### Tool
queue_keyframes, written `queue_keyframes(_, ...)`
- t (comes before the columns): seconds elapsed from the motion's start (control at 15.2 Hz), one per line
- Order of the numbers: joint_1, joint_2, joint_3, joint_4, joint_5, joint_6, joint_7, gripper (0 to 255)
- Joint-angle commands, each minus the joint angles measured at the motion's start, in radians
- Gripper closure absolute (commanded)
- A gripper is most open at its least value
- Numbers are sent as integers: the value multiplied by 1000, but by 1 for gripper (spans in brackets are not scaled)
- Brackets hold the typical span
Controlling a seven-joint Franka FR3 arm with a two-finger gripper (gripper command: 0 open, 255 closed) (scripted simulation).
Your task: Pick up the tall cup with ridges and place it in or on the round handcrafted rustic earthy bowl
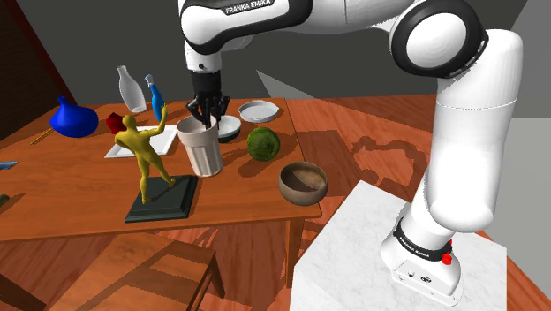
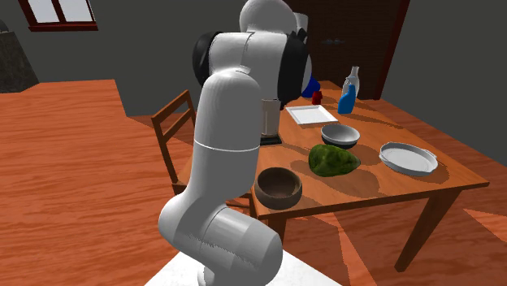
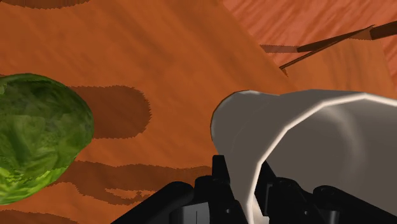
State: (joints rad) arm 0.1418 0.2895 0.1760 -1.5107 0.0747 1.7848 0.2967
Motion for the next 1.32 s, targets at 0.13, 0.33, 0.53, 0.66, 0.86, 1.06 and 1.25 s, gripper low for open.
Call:
queue_keyframes(0.13,2,-3,1,52,0,-54,7,255)
queue_keyframes(0.33,2,1,2,97,-2,-95,11,255)
queue_keyframes(0.53,3,5,2,136,-3,-129,15,255)
queue_keyframes(0.66,-18,-82,-4,27,13,-109,-11,255)
queue_keyframes(0.86,-44,-204,-17,-114,35,-94,-52,255)
queue_keyframes(1.06,-66,-318,-35,-234,52,-91,-95,255)
queue_keyframes(1.25,-85,-426,-57,-338,63,-100,-138,255)
